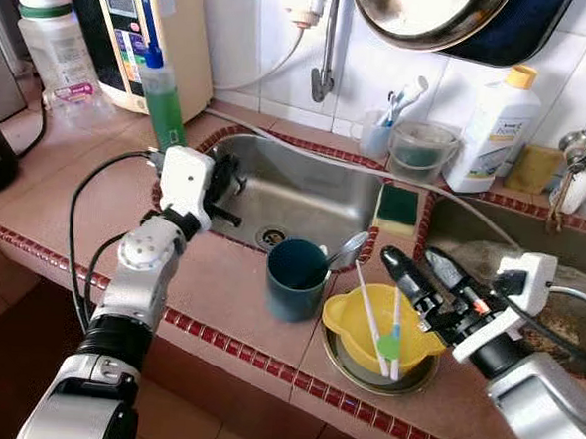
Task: Kitchen organization
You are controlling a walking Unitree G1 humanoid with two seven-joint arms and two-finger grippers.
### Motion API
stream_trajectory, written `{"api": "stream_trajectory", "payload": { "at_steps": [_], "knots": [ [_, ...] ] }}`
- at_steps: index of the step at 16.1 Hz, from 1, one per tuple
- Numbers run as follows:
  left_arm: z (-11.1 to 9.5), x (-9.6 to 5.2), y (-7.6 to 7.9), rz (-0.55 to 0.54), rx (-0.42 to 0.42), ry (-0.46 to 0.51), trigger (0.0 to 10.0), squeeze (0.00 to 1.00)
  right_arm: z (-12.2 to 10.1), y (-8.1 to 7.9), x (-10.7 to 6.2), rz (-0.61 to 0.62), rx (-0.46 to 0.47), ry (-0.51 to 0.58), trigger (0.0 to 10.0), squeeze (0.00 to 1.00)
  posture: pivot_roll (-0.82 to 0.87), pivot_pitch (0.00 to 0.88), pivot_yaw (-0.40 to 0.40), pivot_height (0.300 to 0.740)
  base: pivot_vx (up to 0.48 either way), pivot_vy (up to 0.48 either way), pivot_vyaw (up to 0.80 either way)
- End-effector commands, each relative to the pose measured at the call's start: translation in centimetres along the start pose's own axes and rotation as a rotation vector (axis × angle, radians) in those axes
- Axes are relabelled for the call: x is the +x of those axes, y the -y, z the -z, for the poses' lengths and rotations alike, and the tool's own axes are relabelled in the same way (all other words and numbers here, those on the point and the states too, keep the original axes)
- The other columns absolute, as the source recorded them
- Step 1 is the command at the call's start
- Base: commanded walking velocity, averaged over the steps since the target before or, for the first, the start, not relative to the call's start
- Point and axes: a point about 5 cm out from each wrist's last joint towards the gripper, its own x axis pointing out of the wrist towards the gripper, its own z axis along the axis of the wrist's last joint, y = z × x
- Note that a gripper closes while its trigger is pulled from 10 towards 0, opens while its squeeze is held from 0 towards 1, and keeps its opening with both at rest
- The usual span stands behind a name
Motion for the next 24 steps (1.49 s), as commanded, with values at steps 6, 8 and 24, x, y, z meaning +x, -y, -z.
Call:
{"api": "stream_trajectory", "payload": {
  "at_steps": [6,8,24],
  "knots": [
    [1.0,1.2,2.4,0.124,0.030,-0.037,10.0,0.00,-0.3,-0.4,-0.3,-0.009,0.057,-0.034,10.0,0.00,-0.25,0.023,0.011,0.740,0.000,0.000,0.00],
    [1.5,1.4,2.9,0.153,0.027,-0.065,10.0,0.00,-0.4,-0.5,-0.5,-0.008,0.063,-0.038,10.0,0.00,-0.26,0.031,0.013,0.740,0.000,0.000,0.00],
    [1.3,2.9,2.3,0.234,0.011,-0.145,10.0,0.00,-0.3,-1.9,-2.6,0.031,0.101,-0.047,10.0,0.00,-0.31,0.096,0.045,0.740,0.000,0.000,0.00]
  ]
}}
